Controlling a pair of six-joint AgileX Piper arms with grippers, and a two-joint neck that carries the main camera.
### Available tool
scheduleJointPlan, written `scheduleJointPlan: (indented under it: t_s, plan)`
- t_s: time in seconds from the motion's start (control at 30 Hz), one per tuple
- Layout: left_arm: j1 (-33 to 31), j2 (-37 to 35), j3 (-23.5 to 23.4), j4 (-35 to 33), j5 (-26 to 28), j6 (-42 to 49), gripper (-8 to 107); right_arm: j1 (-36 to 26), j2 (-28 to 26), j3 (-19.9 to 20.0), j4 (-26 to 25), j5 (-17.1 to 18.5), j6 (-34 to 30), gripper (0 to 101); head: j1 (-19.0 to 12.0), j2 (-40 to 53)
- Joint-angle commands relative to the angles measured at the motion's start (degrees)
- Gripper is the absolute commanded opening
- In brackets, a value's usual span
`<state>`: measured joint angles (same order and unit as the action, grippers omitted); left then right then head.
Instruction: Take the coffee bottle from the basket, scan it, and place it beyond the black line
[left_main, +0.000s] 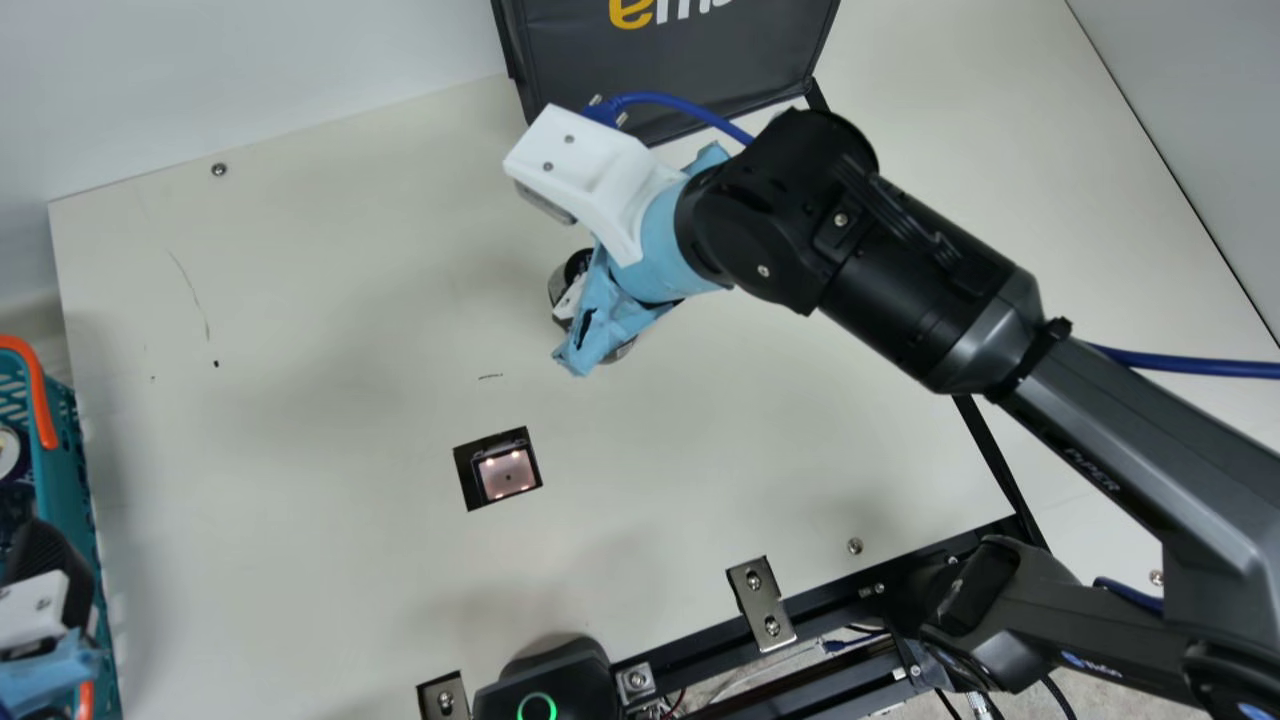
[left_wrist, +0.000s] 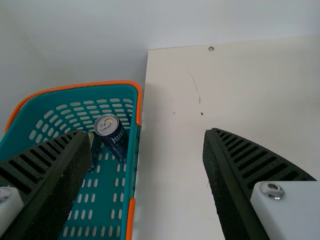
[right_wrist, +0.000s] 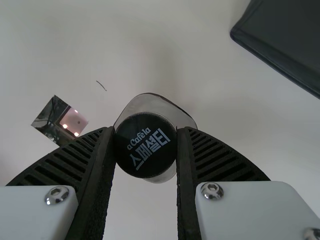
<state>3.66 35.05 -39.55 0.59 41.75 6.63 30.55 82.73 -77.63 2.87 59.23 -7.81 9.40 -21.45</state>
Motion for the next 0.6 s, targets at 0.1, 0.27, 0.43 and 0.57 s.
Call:
scheduleJointPlan:
  t_s: [0.1, 0.27, 0.43, 0.57]
  plan:
    - [0.0, 0.0, 0.0, 0.0, 0.0, 0.0, 90, -2.0, -0.5, 0.4, 0.2, -0.1, -0.6, 0, -1.5, -0.1]
    - [0.0, 0.0, 0.0, 0.0, 0.0, 0.0, 90, -4.0, -0.9, 0.8, 0.3, -0.1, -1.2, 0, -1.5, -0.1]
    - [0.0, 0.0, 0.0, 0.0, 0.0, 0.0, 90, -6.0, -1.3, 1.2, 0.6, -0.1, -1.9, 0, -1.5, -0.1]
    - [0.0, 0.0, 0.0, 0.0, 0.0, 0.0, 90, -7.5, -1.6, 1.5, 0.8, -0.2, -2.4, 0, -1.5, -0.1]
